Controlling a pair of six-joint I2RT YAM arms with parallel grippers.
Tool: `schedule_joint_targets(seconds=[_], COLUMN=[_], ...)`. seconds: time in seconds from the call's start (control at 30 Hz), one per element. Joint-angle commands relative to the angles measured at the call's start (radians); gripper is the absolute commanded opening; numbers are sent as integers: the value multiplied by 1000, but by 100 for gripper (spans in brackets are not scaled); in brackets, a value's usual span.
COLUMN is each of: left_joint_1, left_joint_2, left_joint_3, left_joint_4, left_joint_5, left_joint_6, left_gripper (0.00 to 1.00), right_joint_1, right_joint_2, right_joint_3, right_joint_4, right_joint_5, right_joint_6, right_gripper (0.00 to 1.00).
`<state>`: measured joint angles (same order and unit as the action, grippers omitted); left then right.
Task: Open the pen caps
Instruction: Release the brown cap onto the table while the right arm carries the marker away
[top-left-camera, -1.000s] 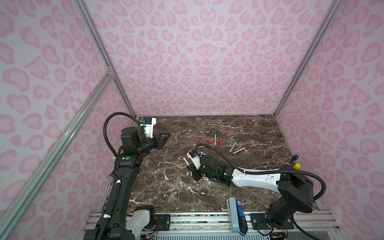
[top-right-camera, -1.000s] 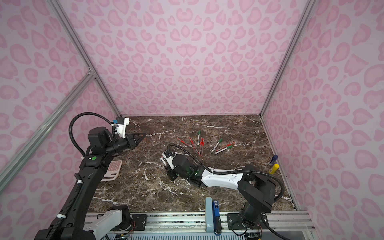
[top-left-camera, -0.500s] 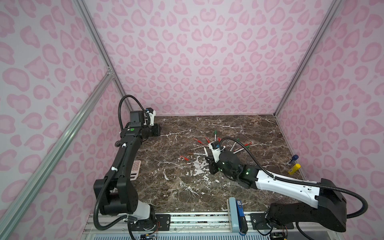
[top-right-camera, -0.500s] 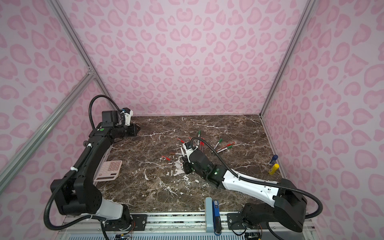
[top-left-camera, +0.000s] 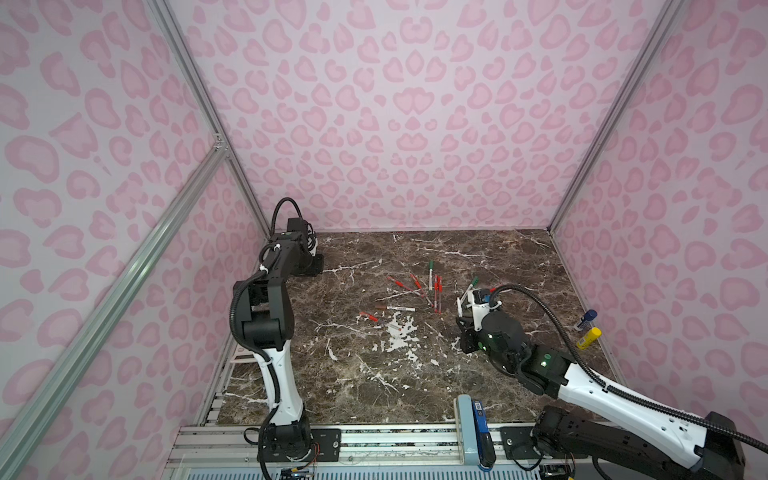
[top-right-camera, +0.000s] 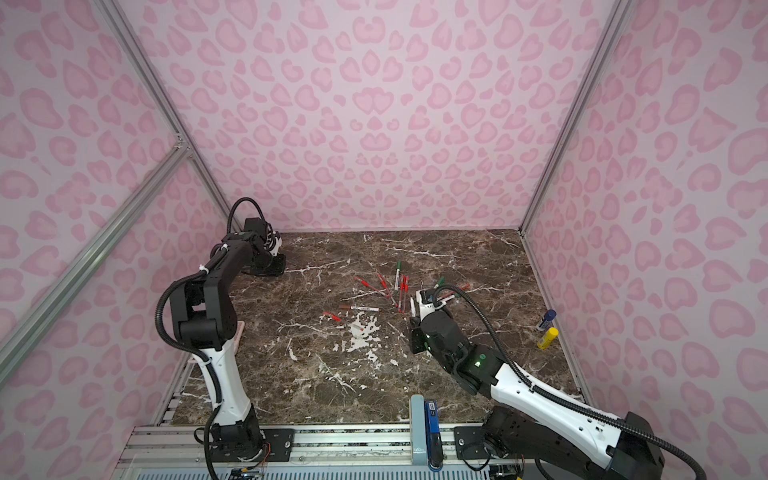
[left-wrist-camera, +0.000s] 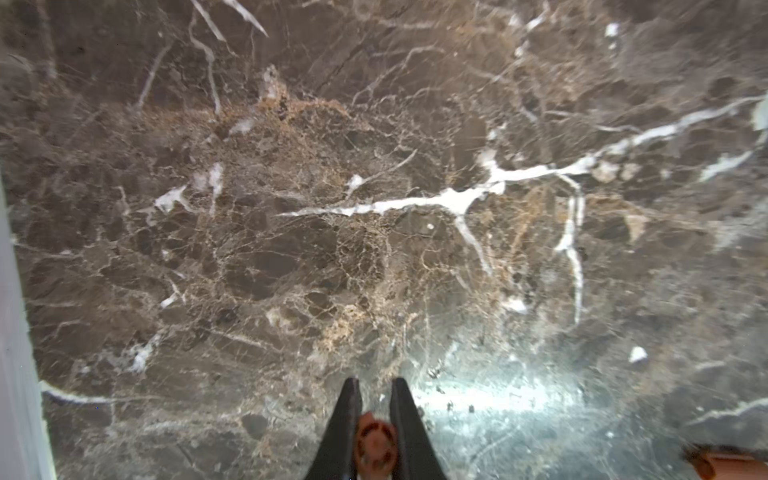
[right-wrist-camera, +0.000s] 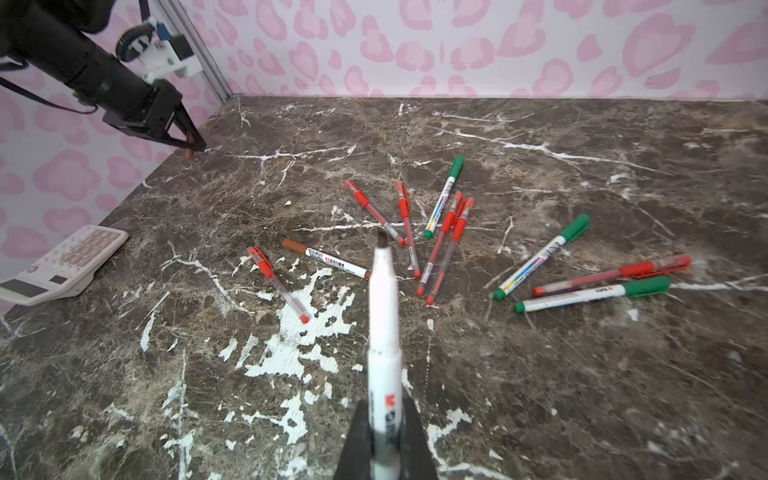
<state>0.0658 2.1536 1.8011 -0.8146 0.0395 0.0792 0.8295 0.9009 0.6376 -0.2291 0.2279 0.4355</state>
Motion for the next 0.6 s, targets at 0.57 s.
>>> schedule_joint_targets(seconds=[0.57], left_joint_1=[6], left_joint_2=[212], left_joint_3=[119], left_joint_4=[-95], left_joint_5=[-74], left_joint_6=[13], left_gripper=[22], right_joint_1=[-68], right_joint_2=[-135], right_joint_3=[-55], right_joint_4=[-68], right_joint_5=[7], right_joint_6=[33], right_gripper=[0])
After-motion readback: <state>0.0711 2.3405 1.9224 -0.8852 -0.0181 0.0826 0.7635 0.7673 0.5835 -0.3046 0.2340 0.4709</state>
